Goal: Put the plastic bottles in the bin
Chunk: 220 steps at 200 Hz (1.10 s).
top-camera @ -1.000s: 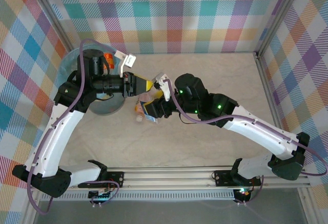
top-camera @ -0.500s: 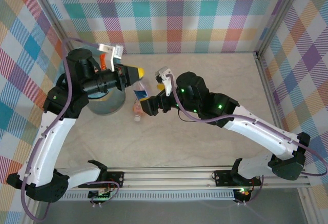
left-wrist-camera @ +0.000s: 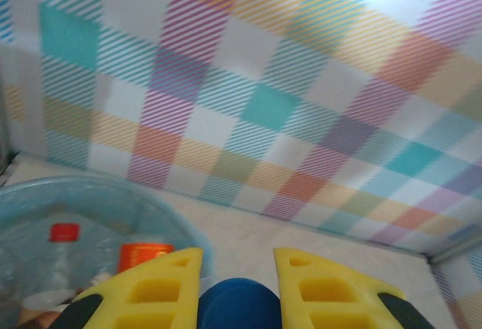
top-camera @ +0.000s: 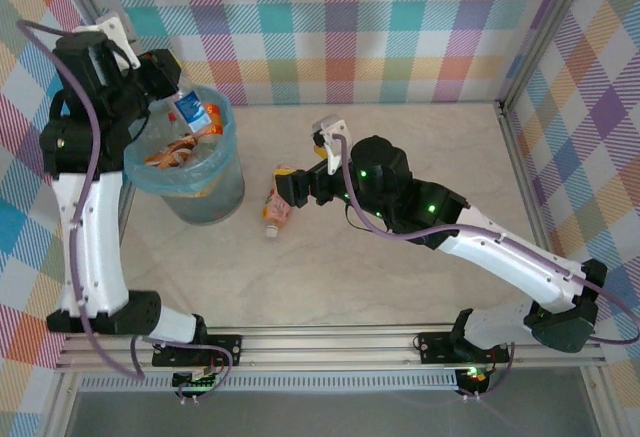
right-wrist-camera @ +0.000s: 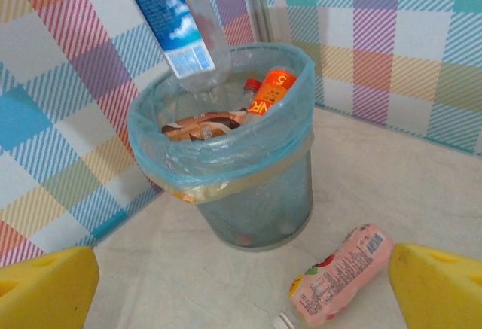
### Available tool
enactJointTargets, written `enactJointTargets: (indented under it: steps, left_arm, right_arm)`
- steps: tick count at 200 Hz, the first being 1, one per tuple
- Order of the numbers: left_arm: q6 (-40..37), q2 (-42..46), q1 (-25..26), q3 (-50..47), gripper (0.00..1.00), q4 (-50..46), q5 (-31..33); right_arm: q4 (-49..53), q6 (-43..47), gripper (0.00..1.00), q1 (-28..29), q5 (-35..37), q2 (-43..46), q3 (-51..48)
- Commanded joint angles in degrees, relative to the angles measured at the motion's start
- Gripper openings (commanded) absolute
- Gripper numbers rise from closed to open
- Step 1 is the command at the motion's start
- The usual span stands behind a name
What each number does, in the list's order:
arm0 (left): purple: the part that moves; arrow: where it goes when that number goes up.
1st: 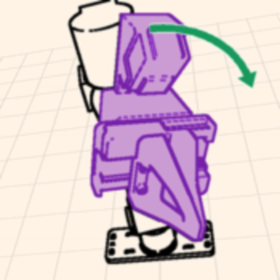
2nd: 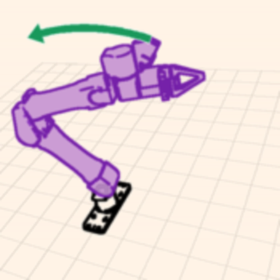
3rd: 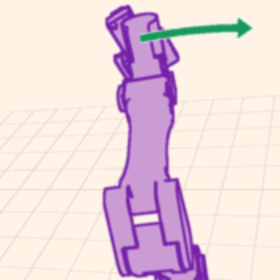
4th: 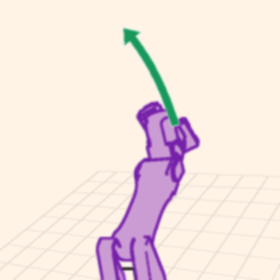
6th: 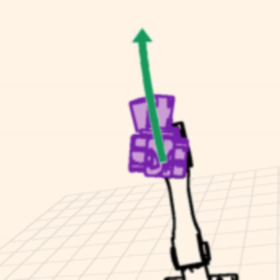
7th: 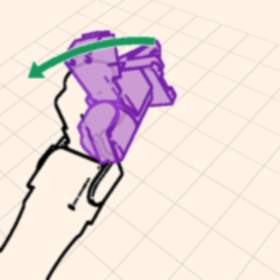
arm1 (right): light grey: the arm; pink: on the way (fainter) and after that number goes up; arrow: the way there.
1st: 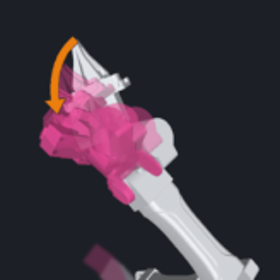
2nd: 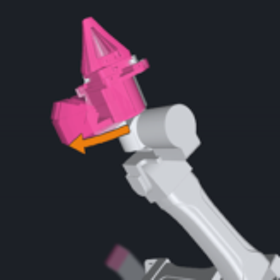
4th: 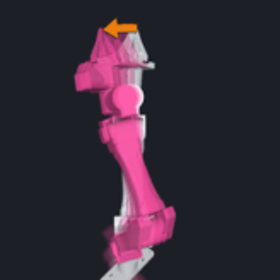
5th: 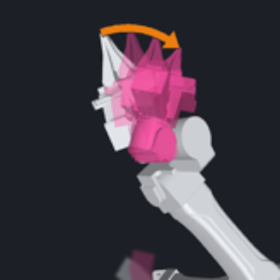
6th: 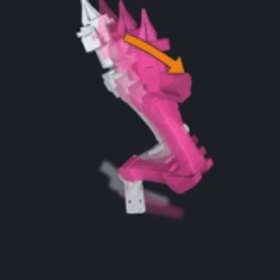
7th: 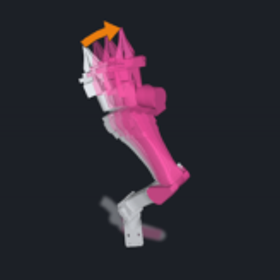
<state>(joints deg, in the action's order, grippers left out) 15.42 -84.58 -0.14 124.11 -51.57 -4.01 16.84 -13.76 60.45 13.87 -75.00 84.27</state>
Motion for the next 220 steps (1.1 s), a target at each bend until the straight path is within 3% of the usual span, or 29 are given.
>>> enactJointTargets:
  steps: [1,35,42,51,55,71,128,151,175,220]
  left_arm:
    - [-0.6,-5.2,-4.7,2.6,0.0,-7.2,-2.1]
    - [-2.0,-13.6,-8.9,6.8,0.0,-13.9,-4.3]
    - [-1.7,-14.5,-9.4,6.9,0.15,-14.3,-4.7]
    - [-1.2,-15.4,-9.6,6.9,0.54,-14.2,-5.1]
    - [-1.1,-15.7,-9.6,6.9,0.66,-14.1,-5.0]
    - [-0.3,-16.2,-9.6,6.5,0.82,-13.4,-4.0]
    - [-3.1,-17.3,-9.6,3.9,0.82,-13.3,6.0]
    - [-3.3,-16.7,-9.6,2.1,0.79,-14.0,1.3]
    - [-2.5,-11.1,-9.6,-6.3,0.78,-10.0,-5.6]
    - [-1.1,1.9,-9.2,-24.3,0.75,-5.5,-11.9]
  right_arm:
    - [-4.0,-1.1,0.98,-0.1,-3.7,3.4,-2.1]
    - [-2.6,-2.1,0.98,0.0,-5.7,4.1,-2.8]
    - [-2.4,-2.0,0.98,0.0,-5.7,4.2,-2.9]
    - [-2.3,-1.8,0.98,-0.1,-5.9,4.3,-3.0]
    - [-2.3,-1.7,0.98,0.0,-5.9,4.4,-3.0]
    - [-2.2,-1.2,0.98,-0.1,-6.0,4.4,-3.1]
    - [-2.1,-2.6,0.97,-0.1,-5.3,2.6,-2.5]
    - [3.5,-4.0,0.98,0.0,0.4,-1.5,0.9]
    - [12.3,-7.7,1.0,-0.8,6.6,-9.1,6.2]
    - [15.5,-14.4,0.99,-3.8,4.1,-22.9,10.7]
